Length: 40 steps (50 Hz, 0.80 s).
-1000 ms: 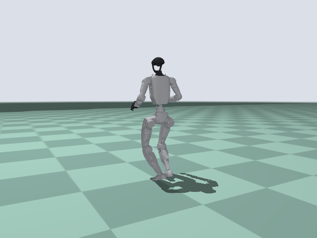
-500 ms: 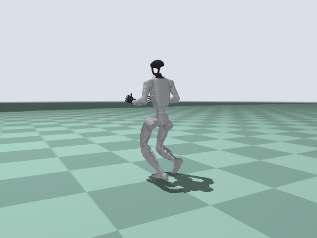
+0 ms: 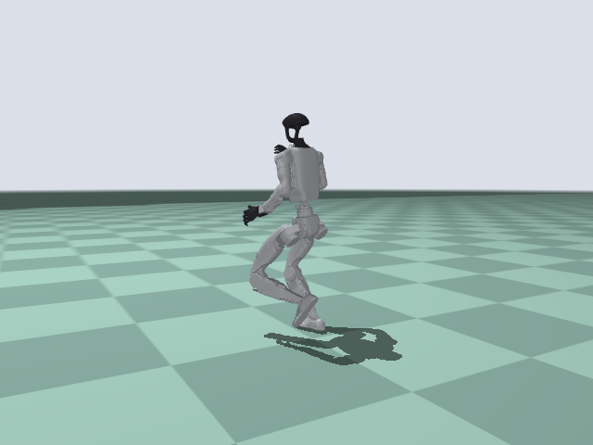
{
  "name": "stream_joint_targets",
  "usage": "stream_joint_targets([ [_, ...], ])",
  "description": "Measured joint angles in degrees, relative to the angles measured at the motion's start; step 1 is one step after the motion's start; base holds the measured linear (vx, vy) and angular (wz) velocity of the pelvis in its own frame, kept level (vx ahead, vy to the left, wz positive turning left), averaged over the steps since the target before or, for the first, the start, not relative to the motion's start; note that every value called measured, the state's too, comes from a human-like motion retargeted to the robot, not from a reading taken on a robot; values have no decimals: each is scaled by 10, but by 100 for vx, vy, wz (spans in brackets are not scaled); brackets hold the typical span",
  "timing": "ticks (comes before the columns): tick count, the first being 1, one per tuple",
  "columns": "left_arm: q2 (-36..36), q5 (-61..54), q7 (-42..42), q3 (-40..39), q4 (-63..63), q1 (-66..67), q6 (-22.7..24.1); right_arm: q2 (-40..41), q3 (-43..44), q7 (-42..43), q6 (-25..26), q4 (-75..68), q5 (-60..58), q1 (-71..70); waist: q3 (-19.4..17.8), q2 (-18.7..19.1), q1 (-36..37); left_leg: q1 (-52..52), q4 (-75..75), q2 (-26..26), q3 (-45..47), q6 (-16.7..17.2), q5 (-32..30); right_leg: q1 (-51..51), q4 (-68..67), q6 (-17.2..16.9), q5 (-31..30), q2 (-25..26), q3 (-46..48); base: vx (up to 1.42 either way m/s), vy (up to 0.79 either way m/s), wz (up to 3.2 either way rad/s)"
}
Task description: Run
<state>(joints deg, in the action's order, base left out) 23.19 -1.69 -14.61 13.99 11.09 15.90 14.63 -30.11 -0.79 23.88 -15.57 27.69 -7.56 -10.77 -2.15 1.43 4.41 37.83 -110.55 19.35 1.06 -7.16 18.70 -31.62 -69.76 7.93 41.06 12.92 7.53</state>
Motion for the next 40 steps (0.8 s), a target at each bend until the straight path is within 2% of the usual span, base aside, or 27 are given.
stream_joint_targets([
  [3, 17, -12, 13, -12, -46, 10, 12, 5, -10, -1, 4, -12, 15, -24, -1, -23, 20, 57, 73, -30, 34, -14, 25, 35, 33, -24, -2, -21, -18, 28, 4, 51],
  [5, 32, -22, 22, -13, -92, 22, 24, 20, -31, -19, -3, -23, 43, -9, 14, -41, 30, 75, 173, -59, 71, -1, 18, 60, 57, -58, -76, -44, -23, 30, 9, 46],
  [6, 38, -26, 26, -12, -113, 27, 30, 27, -48, -33, -7, -31, 53, 5, 25, -51, 31, 77, 239, -80, 88, 14, 1, 66, 63, -82, -139, -55, -29, 27, 10, 46],
  [8, 45, -31, 30, -10, -152, 31, 40, 39, -79, -62, -12, -51, 65, 31, 48, -74, 24, 79, 371, -131, 122, 47, -51, 64, 56, -127, -255, -84, -40, 21, 10, 55],
  [9, 46, -33, 28, -10, -170, 28, 44, 43, -92, -75, -14, -62, 65, 43, 57, -86, 15, 80, 430, -162, 137, 63, -84, 59, 37, -145, -294, -106, -43, 16, 9, 67],
  [11, 43, -34, 15, -12, -203, 14, 48, 49, -113, -99, -15, -89, 62, 63, 69, -113, -9, 74, 520, -223, 163, 83, -145, 52, -26, -171, -339, -160, -45, 13, 8, 78],
  [13, 41, -28, -6, -19, -233, -10, 52, 55, -129, -120, -13, -117, 59, 81, 69, -133, -32, 60, 551, -269, 178, 76, -159, 54, -111, -176, -348, -211, -44, 11, 8, 65],
  [15, 39, -15, -25, -26, -257, -34, 59, 65, -142, -132, -6, -139, 53, 108, 69, -142, -48, 58, 511, -288, 180, 37, -94, 55, -214, -168, -333, -248, -42, 9, 6, 41],
  [18, 50, 26, -64, -45, -267, -93, 55, 83, -151, -151, 10, -183, 43, 134, 47, -142, -66, 29, 448, -308, 166, -32, 88, 30, -350, -148, -304, -280, -58, 7, 7, 20],
  [19, 54, 39, -76, -48, -262, -118, 50, 88, -152, -158, 14, -198, 41, 139, 35, -139, -70, 13, 437, -310, 160, -47, 130, 14, -380, -139, -290, -280, -66, 4, 8, -3],
  [20, 58, 52, -87, -51, -253, -143, 44, 93, -152, -165, 18, -211, 39, 144, 22, -134, -74, -4, 429, -311, 155, -59, 164, -5, -405, -129, -274, -278, -75, 3, 7, -10],
  [22, 53, 50, -99, -51, -242, -173, 38, 89, -150, -181, 17, -213, 49, 164, 9, -118, -87, -46, 441, -309, 141, -63, 195, -59, -418, -103, -235, -267, -85, 2, 3, -7],
  [24, 42, 36, -103, -49, -240, -178, 38, 75, -146, -194, 10, -188, 68, 190, 8, -97, -106, -93, 467, -302, 129, -46, 187, -114, -384, -86, -211, -250, -83, 7, 2, -13],
  [27, 21, 11, -99, -38, -239, -155, 47, 54, -138, -200, -5, -137, 96, 226, 21, -65, -139, -151, 504, -280, 113, 11, 109, -174, -252, -82, -208, -215, -59, 9, -5, -13],
  [31, 5, -7, -80, 4, -206, -105, 65, 39, -125, -185, -19, -95, 107, 250, 50, -15, -142, -169, 467, -217, 80, 101, -49, -196, -2, -129, -293, -113, -31, 4, -8, -22],
  [33, 1, -10, -68, 25, -184, -81, 67, 35, -117, -169, -23, -75, 105, 247, 57, 13, -122, -162, 396, -168, 67, 121, -93, -187, 69, -143, -338, -60, -15, -1, -7, -30],
  [35, -2, -8, -59, 39, -162, -57, 61, 31, -107, -146, -28, -47, 96, 230, 53, 31, -103, -155, 302, -122, 59, 121, -117, -166, 69, -127, -338, -31, 4, 1, -6, -10],
  [37, -6, -2, -56, 42, -142, -32, 50, 24, -92, -120, -33, -19, 77, 199, 48, 32, -83, -134, 197, -86, 56, 108, -124, -147, 22, -82, -262, -20, 13, 2, -7, -1],
  [40, -4, 1, -59, 30, -105, -23, 32, 2, -58, -54, -18, 7, 25, 111, 14, 26, -53, -68, 65, -42, 25, 79, -108, -88, -12, -18, -110, -10, 18, 1, -10, 20],
])
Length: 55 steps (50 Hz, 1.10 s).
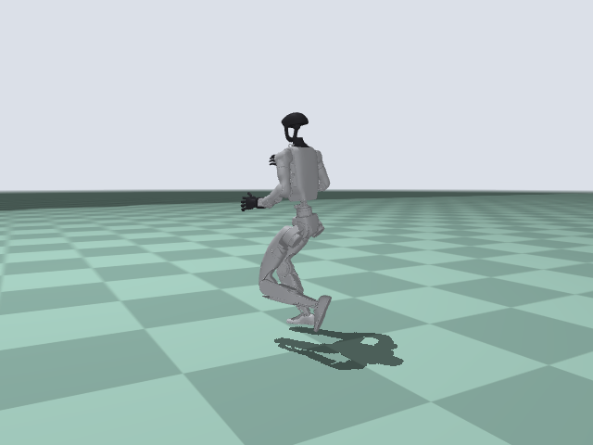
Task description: Run
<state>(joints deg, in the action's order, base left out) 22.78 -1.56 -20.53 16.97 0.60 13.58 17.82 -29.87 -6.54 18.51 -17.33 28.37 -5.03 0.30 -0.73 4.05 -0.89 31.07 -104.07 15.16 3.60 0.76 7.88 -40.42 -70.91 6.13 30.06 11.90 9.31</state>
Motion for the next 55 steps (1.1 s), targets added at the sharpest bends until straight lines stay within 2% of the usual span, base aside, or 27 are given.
stream_joint_targets([
  [3, 8, -8, -3, -17, 5, 14, 5, -8, 25, 48, 14, -1, -26, -82, -21, -20, 35, 90, -16, 11, 7, -49, 79, 65, 11, 4, 63, -13, -13, 3, -4, 32],
  [5, 21, -21, 5, -28, -19, 36, 15, 4, 26, 58, 8, -2, -8, -100, -18, -42, 54, 132, 59, -10, 36, -57, 101, 111, 37, -26, 37, -32, -25, 8, 6, 50],
  [7, 29, -39, 25, -35, -48, 61, 24, 21, 7, 40, -6, -4, 16, -79, -1, -67, 62, 144, 197, -60, 73, -39, 91, 137, 45, -80, -66, -61, -41, 8, 11, 52],
  [9, 28, -55, 36, -40, -75, 79, 29, 36, -21, 11, -16, -12, 24, -48, 19, -99, 49, 141, 338, -135, 102, -12, 41, 137, 2, -136, -202, -105, -60, 4, 11, 65],
  [10, 25, -62, 35, -41, -87, 83, 28, 42, -34, -3, -20, -18, 24, -33, 27, -115, 36, 135, 396, -176, 114, -3, 13, 133, -35, -158, -256, -131, -68, 2, 9, 69],
  [11, 23, -64, 26, -43, -100, 78, 26, 47, -45, -16, -19, -28, 25, -20, 28, -128, 24, 118, 419, -206, 120, -14, 18, 129, -87, -164, -278, -158, -72, 2, 9, 60],
  [12, 21, -64, 17, -45, -114, 70, 26, 51, -56, -28, -16, -39, 25, -5, 28, -138, 12, 104, 428, -230, 124, -30, 37, 123, -143, -165, -290, -182, -75, 2, 8, 41],
  [13, 20, -60, 9, -46, -127, 59, 29, 56, -66, -36, -11, -50, 22, 13, 27, -141, 3, 94, 407, -243, 121, -55, 86, 113, -208, -155, -285, -201, -74, 2, 7, 24],
  [15, 30, -39, -18, -55, -148, 10, 29, 63, -82, -55, 6, -84, 18, 38, 12, -145, -16, 52, 380, -267, 107, -109, 215, 73, -316, -134, -253, -233, -85, 2, 8, 1],
  [17, 42, -19, -43, -63, -155, -60, 19, 67, -89, -74, 15, -119, 14, 57, -11, -137, -35, -9, 382, -272, 90, -131, 284, 16, -354, -110, -193, -235, -98, 2, 6, -25],
  [18, 42, -21, -51, -65, -157, -87, 16, 66, -90, -83, 14, -125, 19, 69, -19, -127, -46, -44, 394, -268, 80, -127, 290, -14, -344, -98, -168, -228, -98, 5, 2, -36],
  [20, 34, -39, -56, -63, -166, -114, 20, 58, -87, -97, 9, -119, 41, 100, -22, -102, -71, -104, 411, -247, 62, -91, 253, -61, -267, -85, -146, -202, -84, 7, -4, -30],
  [23, 19, -68, -47, -28, -172, -98, 43, 48, -81, -100, 4, -103, 66, 137, -8, -55, -85, -121, 346, -174, 34, -9, 87, -82, -61, -121, -214, -101, -63, 2, -11, -17],
  [25, 12, -85, -35, -7, -172, -79, 47, 41, -74, -85, 5, -87, 68, 139, -2, -23, -67, -105, 251, -111, 21, 12, 15, -73, 18, -129, -251, -40, -44, -2, -10, -18],
  [27, 8, -99, -27, 3, -164, -57, 39, 30, -61, -57, 3, -62, 52, 114, -5, -12, -42, -85, 139, -51, 17, -3, -7, -40, 11, -87, -190, -20, -22, 0, -10, -17],
  [30, 4, -111, -23, -2, -132, -25, 14, 8, -32, -2, 14, -35, 2, 28, -28, -15, 3, -19, -8, 19, -4, -41, 13, 24, -21, -6, -17, -6, -2, 1, -14, -12],
  [32, 3, -117, -17, -10, -112, -6, 7, -1, -18, 24, 24, -31, -22, -44, -42, -24, 32, 41, -37, 38, -5, -69, 63, 71, -13, 9, 46, -8, -6, 1, -8, 0],
  [33, 4, -120, -9, -15, -109, 6, 8, -1, -16, 32, 27, -29, -23, -75, -44, -32, 44, 69, -24, 35, 6, -78, 85, 94, -2, 6, 57, -14, -10, 0, 0, 0],
  [35, 11, -128, 9, -23, -117, 32, 13, 6, -18, 34, 21, -20, -7, -111, -38, -50, 63, 108, 48, 16, 40, -78, 106, 138, 27, -19, 38, -30, -22, 6, 7, 23],
  [37, 19, -133, 31, -27, -133, 56, 21, 17, -33, 17, 9, -14, 16, -113, -20, -73, 70, 122, 173, -28, 82, -55, 94, 164, 42, -65, -43, -54, -36, 7, 12, 32],
  [40, 18, -132, 41, -26, -150, 70, 27, 29, -62, -16, -4, -17, 22, -88, 12, -119, 49, 122, 377, -134, 136, -9, 29, 161, -4, -142, -210, -119, -57, 3, 12, 50],
  [42, 11, -129, 23, -25, -159, 55, 25, 31, -73, -29, -4, -30, 18, -68, 20, -147, 24, 102, 447, -200, 153, -13, 12, 154, -81, -161, -262, -170, -65, 2, 10, 51],
  [44, 8, -117, 1, -28, -171, 28, 26, 37, -81, -40, 2, -49, 15, -39, 17, -161, 6, 79, 442, -236, 155, -48, 68, 147, -181, -156, -271, -210, -67, 3, 8, 27],
  [47, 16, -72, -37, -41, -183, -43, 26, 50, -85, -58, 19, -92, 6, 7, 0, -165, -18, 41, 388, -265, 137, -117, 225, 108, -331, -136, -248, -251, -79, 2, 8, 9],
  [50, 35, -31, -74, -49, -177, -146, 14, 57, -85, -85, 28, -134, -1, 43, -31, -149, -43, -23, 382, -271, 112, -152, 319, 25, -402, -111, -204, -250, -105, 1, 7, -13],
  [52, 38, -36, -78, -48, -179, -179, 11, 47, -85, -99, 24, -125, 12, 73, -35, -124, -65, -78, 408, -261, 97, -134, 312, -36, -373, -90, -170, -239, -103, 5, 4, -37],
  [55, 35, -50, -67, -32, -187, -176, 23, 28, -83, -114, 14, -91, 36, 115, -24, -86, -100, -140, 442, -228, 80, -68, 218, -95, -233, -85, -174, -201, -76, 8, -6, -34],
])
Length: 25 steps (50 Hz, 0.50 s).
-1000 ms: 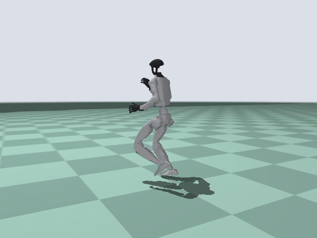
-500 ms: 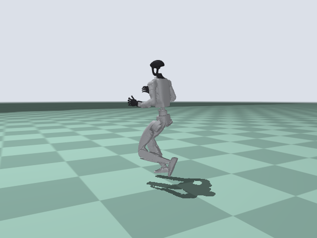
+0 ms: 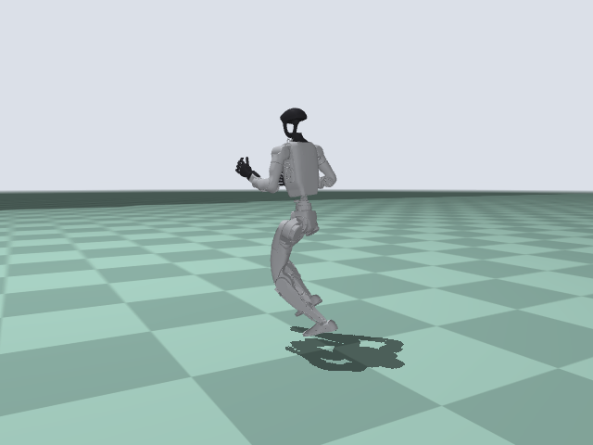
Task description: Run
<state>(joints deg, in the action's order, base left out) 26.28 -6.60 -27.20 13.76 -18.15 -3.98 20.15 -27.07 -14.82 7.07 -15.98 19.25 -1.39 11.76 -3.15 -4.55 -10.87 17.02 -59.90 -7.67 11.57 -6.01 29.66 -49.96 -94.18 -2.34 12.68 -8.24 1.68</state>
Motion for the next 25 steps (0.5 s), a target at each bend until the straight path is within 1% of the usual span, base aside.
stream_joint_targets([
  [2, -1, -4, 15, 24, 0, 21, 14, -8, 0, -4, -5, 13, 7, 19, 14, 26, -9, -5, -20, 35, -15, 54, -109, -13, 130, -26, -52, 52, 15, 3, -12, -29],
  [3, -2, -6, 22, 37, 1, 33, 20, -10, 1, -4, -8, 17, 8, 26, 22, 40, -6, 1, -44, 58, -22, 76, -159, -16, 193, -43, -82, 84, 20, -1, -11, -35],
  [4, -3, -9, 30, 49, 2, 44, 23, -12, 1, -2, -9, 22, 9, 30, 28, 55, 2, 11, -77, 85, -28, 90, -192, -14, 241, -56, -108, 114, 27, -2, -10, -39],
  [5, -4, -13, 38, 60, 3, 56, 25, -13, 2, 2, -10, 28, 10, 32, 34, 71, 12, 22, -115, 114, -32, 99, -218, -11, 281, -67, -131, 143, 35, -2, -9, -33],
  [7, -7, -25, 54, 73, 9, 80, 21, -15, 4, 19, -10, 45, 9, 20, 35, 90, 34, 41, -209, 169, -37, 88, -233, 12, 295, -57, -139, 173, 55, 0, -10, -16],
  [8, -9, -30, 61, 76, 14, 91, 16, -16, 6, 31, -10, 53, 5, 8, 33, 94, 45, 52, -259, 193, -39, 76, -236, 28, 284, -39, -118, 179, 63, 2, -10, -6],
  [9, -12, -33, 65, 77, 22, 104, 10, -17, 8, 42, -10, 61, -1, -6, 31, 94, 57, 65, -310, 217, -40, 61, -231, 43, 267, -15, -77, 183, 70, 2, -10, -11],
  [10, -15, -34, 67, 78, 30, 117, 4, -19, 10, 52, -11, 70, -9, -22, 30, 92, 70, 79, -361, 241, -39, 45, -223, 57, 247, 13, -25, 186, 75, 2, -12, -14],
  [12, -17, -34, 71, 67, 52, 130, -13, -27, 21, 82, -1, 74, -31, -82, 13, 86, 96, 128, -446, 273, -66, 26, -201, 97, 224, 67, 114, 194, 81, 1, -16, 1],
  [13, -18, -31, 70, 60, 65, 133, -20, -30, 26, 96, 5, 70, -44, -120, 1, 82, 107, 157, -476, 281, -79, 17, -185, 117, 220, 85, 167, 196, 81, 1, -15, 14],
  [15, -19, -26, 71, 46, 86, 145, -24, -34, 36, 114, 13, 65, -58, -190, -15, 70, 129, 216, -497, 289, -82, -6, -147, 153, 220, 99, 229, 192, 75, 1, -8, 18],
  [17, -14, -30, 82, 34, 86, 166, -17, -27, 39, 121, 12, 68, -45, -235, -14, 53, 144, 261, -446, 271, -57, -13, -131, 187, 240, 84, 229, 177, 67, 4, 2, 28],
  [18, -9, -33, 87, 29, 80, 179, -12, -21, 38, 121, 7, 73, -34, -244, -8, 43, 149, 275, -402, 258, -38, -10, -131, 202, 252, 67, 207, 168, 63, 6, 8, 28],
  [20, -1, -38, 98, 23, 66, 205, -2, -9, 28, 112, -4, 84, -11, -241, 9, 22, 156, 285, -291, 218, 5, 8, -145, 220, 264, 20, 122, 144, 53, 5, 11, 23],
  [22, 1, -38, 103, 20, 53, 225, 5, -3, 13, 98, -14, 91, -2, -224, 29, -2, 148, 285, -167, 155, 39, 42, -189, 212, 236, -30, 7, 109, 42, 2, 12, 23],
  [23, 1, -35, 99, 19, 47, 231, 7, -4, 6, 91, -18, 93, -3, -215, 38, -15, 140, 284, -112, 120, 53, 57, -213, 204, 209, -48, -34, 86, 38, 1, 10, 27],
  [25, -3, -31, 83, 16, 37, 236, 5, -10, -2, 83, -23, 93, -6, -201, 52, -39, 120, 274, -25, 56, 72, 69, -248, 189, 143, -65, -76, 35, 35, 1, 9, 30],
])
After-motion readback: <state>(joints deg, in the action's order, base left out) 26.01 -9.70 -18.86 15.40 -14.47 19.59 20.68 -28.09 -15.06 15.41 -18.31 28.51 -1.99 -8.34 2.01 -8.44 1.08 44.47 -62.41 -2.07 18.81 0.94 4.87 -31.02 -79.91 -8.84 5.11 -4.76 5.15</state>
